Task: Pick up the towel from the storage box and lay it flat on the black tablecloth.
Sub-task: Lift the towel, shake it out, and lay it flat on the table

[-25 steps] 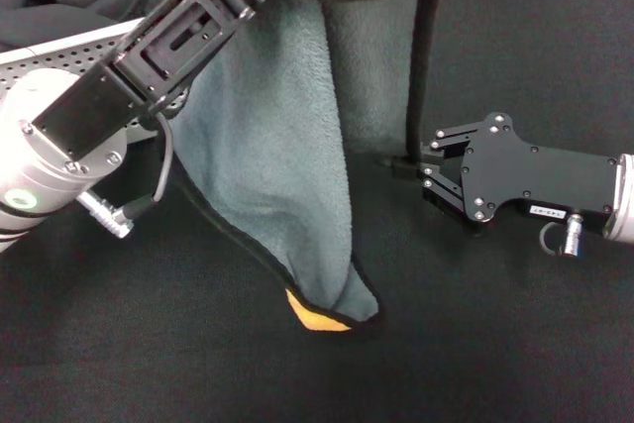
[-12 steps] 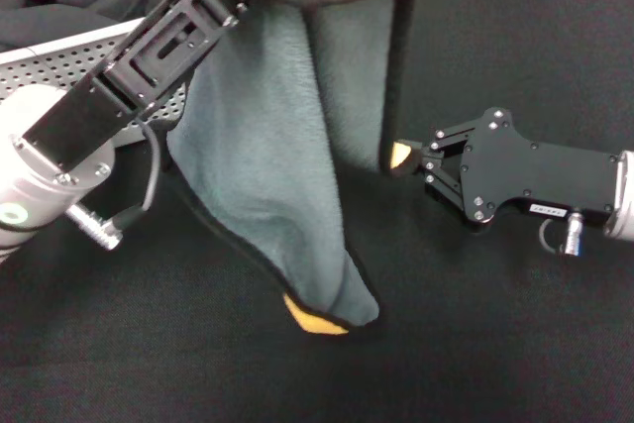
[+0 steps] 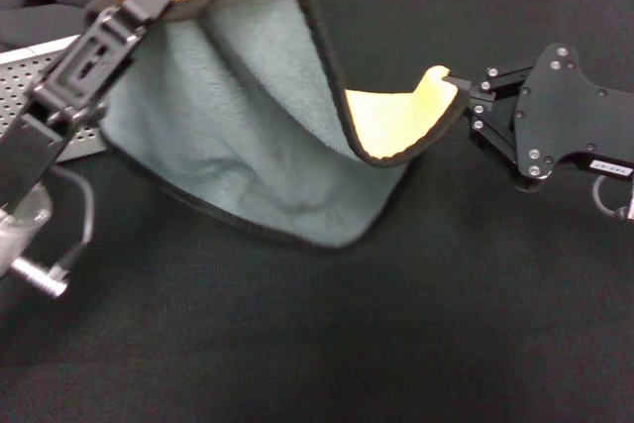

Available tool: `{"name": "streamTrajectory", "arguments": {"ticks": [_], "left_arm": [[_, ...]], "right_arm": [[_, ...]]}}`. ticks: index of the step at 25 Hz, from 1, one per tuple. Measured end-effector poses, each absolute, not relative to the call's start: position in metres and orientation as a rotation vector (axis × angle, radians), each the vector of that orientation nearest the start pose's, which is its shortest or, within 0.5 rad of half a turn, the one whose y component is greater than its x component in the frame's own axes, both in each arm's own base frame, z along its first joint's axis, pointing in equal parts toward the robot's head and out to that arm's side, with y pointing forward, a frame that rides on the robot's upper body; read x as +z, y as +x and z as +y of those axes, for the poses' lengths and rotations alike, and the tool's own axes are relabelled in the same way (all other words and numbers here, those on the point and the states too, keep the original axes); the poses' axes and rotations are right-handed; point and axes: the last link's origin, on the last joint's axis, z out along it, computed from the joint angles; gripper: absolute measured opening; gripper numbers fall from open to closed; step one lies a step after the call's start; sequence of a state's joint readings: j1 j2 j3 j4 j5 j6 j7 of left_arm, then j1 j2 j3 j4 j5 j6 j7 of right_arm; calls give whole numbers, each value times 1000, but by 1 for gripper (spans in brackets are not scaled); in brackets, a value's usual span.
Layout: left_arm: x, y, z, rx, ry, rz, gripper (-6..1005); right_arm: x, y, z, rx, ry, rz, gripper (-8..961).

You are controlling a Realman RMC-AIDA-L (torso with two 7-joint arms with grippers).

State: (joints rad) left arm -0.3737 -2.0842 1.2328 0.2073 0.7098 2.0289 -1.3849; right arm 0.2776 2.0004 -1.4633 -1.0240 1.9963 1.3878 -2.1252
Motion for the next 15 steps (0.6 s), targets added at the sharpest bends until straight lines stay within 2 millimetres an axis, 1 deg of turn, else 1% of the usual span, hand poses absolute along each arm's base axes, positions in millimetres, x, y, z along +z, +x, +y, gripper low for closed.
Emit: {"name": "streamTrajectory", "arguments": {"ticks": [7, 10, 15], "left_arm": [[36, -263, 235, -2066, -1939, -888, 25], [40, -272, 228, -2037, -1934, -904, 26], [37, -273, 222, -2010, -1995, -926, 28]], "right_arm": [[27, 181, 294, 1012, -2562, -129, 30], [33, 183, 284, 1012, -2557, -111, 34], [38, 186, 262, 1033, -2575, -140, 40]]}}
